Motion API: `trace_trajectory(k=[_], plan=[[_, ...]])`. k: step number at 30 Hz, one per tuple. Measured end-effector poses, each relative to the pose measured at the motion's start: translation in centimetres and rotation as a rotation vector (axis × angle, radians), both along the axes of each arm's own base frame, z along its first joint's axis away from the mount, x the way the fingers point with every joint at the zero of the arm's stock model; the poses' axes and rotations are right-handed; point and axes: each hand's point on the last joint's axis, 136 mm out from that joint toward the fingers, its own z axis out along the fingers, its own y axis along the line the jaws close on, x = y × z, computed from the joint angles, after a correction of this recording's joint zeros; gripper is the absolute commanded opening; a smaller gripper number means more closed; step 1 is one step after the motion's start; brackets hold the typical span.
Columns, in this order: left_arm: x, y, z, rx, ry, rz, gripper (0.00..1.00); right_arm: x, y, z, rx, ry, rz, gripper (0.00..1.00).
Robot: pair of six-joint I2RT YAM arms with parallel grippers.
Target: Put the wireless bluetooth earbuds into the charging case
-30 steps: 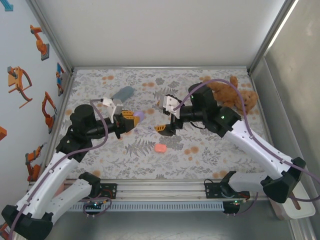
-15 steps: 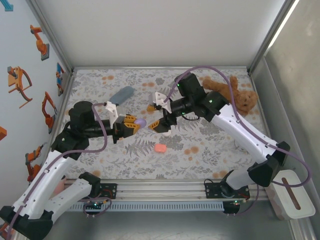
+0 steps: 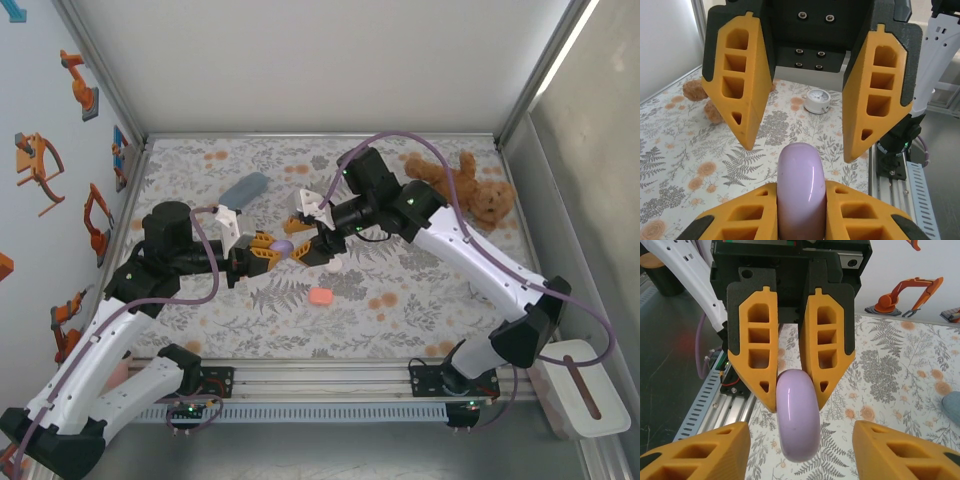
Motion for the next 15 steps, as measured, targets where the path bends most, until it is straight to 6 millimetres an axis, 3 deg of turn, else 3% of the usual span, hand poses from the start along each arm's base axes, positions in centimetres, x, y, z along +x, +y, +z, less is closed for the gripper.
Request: trace_trajectory(k=[15], plan=[[-0.07,-0.07,0.16,-0.001,-0.004,-0.002,0.15,-0.17,0.38,-0.82,-0.021,0.02,0.01,0.3]])
